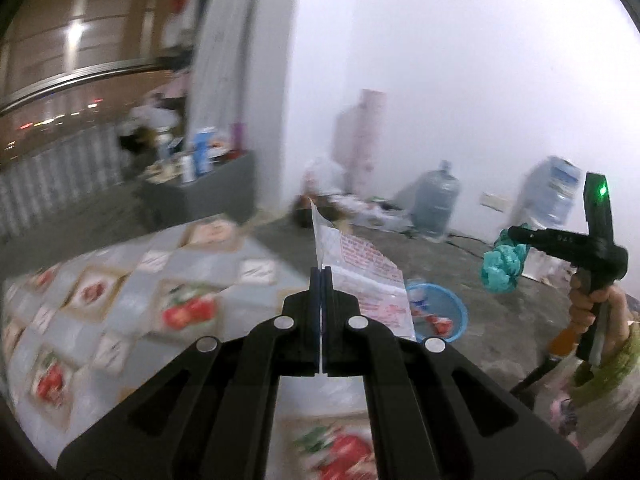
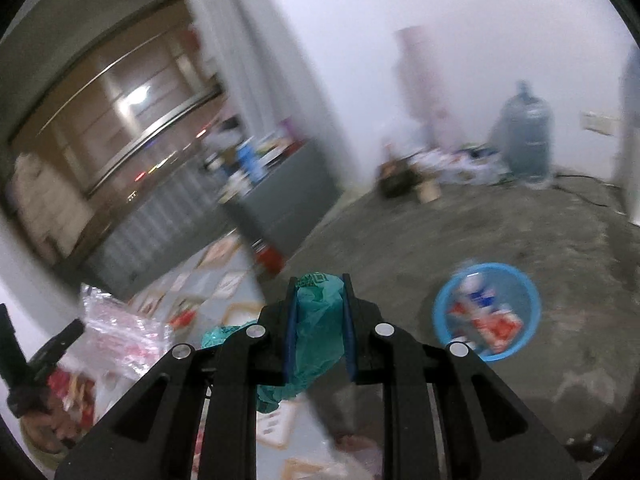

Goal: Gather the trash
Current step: 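Carry the teal bag and clear sheet toward the blue wastebasket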

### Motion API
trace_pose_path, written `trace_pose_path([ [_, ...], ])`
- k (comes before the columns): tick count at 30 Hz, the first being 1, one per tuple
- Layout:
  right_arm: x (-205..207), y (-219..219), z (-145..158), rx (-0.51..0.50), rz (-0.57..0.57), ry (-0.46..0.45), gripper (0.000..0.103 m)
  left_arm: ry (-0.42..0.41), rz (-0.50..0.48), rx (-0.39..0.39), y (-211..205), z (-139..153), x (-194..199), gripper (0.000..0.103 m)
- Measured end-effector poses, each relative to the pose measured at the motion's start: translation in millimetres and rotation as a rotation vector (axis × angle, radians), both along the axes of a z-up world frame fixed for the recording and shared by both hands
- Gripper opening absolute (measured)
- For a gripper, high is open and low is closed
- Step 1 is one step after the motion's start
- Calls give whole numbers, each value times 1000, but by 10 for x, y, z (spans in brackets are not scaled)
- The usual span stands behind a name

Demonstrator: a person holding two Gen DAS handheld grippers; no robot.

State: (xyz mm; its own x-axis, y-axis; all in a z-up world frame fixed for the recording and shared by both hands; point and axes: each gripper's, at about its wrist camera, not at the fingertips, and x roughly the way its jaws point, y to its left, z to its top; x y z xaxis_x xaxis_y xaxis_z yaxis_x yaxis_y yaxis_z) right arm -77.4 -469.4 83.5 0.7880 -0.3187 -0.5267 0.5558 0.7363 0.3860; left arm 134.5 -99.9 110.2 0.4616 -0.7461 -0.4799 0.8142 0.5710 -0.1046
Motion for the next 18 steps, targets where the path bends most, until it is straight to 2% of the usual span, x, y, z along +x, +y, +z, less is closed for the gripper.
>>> trace_pose_path([
  [3, -244, -267, -66, -14, -108, 24, 19, 7, -79, 17, -539, 30, 6, 0],
  [8, -469, -738, -378, 64, -230, 45, 19, 17, -204, 100, -1523, -141, -48, 0],
  [18, -375, -1867, -1386, 217, -390, 168, 19, 99, -373, 301, -3307, -1004, -167, 0],
])
